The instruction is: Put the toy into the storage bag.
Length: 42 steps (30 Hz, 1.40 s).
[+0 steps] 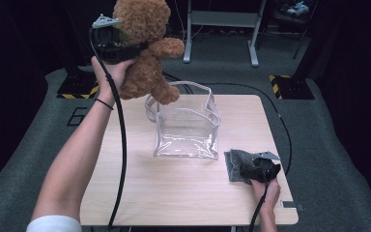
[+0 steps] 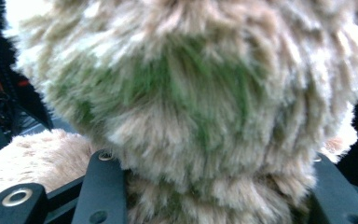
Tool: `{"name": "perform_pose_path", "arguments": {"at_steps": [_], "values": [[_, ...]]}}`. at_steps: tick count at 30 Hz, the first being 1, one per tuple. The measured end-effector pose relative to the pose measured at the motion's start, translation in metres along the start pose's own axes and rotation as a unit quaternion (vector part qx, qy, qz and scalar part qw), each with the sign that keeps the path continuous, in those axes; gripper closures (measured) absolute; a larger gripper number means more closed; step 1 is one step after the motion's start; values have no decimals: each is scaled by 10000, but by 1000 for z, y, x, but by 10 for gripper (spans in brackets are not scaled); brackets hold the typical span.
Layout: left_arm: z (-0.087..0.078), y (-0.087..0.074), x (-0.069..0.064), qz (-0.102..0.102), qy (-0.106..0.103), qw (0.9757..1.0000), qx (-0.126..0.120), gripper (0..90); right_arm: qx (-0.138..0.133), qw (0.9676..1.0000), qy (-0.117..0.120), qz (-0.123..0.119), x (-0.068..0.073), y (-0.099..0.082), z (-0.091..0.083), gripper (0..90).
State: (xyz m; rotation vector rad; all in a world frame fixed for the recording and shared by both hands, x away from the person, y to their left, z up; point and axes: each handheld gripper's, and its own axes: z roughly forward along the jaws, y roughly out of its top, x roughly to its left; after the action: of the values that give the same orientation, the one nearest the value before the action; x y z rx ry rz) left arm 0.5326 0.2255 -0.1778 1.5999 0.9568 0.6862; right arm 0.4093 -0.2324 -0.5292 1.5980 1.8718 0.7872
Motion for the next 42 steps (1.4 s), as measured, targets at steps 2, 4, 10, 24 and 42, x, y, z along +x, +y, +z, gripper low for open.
{"name": "perform_pose_path", "arguments": {"at_steps": [2,4,10,24,42], "values": [[9,-1,-5,-2,-89,9999,75,507,-1,10000,0,-2,0,0,0,0],[13,-1,-7,11,-117,9999,86,508,-6,10000,-4,15,0,0,0,0],[30,-4,-18,-111,-283,9995,82,506,-9,10000,-13,21,0,0,0,0],[54,-12,-38,-349,-619,9975,-7,501,-10,10000,-1,-11,0,0,0,0],[73,-39,-39,-757,-323,9966,-105,495,-1,10000,2,20,0,0,-1,2]]}}
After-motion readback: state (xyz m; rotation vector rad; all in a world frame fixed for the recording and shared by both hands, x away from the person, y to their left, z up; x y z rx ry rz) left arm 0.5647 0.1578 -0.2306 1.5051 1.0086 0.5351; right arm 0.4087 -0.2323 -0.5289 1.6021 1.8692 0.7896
